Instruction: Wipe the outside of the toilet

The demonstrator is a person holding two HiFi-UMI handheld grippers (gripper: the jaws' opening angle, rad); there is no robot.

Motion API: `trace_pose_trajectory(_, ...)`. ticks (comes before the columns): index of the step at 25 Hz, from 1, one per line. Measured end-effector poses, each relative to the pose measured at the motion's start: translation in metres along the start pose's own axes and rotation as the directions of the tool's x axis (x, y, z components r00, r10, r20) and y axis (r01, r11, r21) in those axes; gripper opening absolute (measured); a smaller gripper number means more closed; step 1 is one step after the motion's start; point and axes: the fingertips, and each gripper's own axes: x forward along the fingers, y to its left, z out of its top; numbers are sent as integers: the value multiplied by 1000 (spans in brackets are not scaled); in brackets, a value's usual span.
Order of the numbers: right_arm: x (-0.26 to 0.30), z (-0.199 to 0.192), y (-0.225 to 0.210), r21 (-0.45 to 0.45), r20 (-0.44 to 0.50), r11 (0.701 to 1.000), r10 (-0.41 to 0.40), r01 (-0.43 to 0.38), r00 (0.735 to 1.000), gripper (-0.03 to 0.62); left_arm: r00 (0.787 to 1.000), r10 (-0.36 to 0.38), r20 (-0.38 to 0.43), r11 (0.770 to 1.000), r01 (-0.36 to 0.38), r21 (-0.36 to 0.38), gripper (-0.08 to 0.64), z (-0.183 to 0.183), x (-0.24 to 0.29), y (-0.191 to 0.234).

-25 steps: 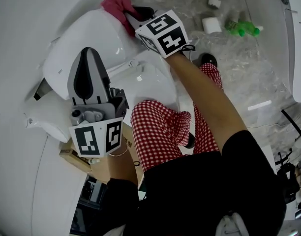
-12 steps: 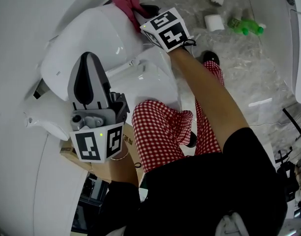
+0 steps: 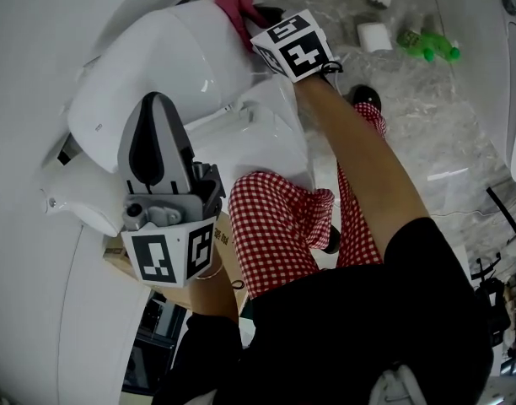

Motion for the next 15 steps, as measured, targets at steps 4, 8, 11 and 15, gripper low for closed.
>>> trace_pose_trajectory(4,3,-8,-4,25,-20,1000,-5,5,1000,54,1000,3,-2,1000,-3,-2,9,-1,-2,0)
trace_pose_trajectory(8,1,-28,-8,5,-102,999,-31,32,994,54,1000,5,-12,1000,-5,-1,9,-4,-4,2)
trace_pose_trajectory(11,1,-44,-13,103,-96,995,-9,19,995,54,1000,8,-14,1000,-8,1,9,-5,-5,3)
trace_pose_trajectory(15,-8,-60,-25,135,-99,990,-35,49,994,54,1000,14,-16,1000,-14,-7,9,-6,-5,3)
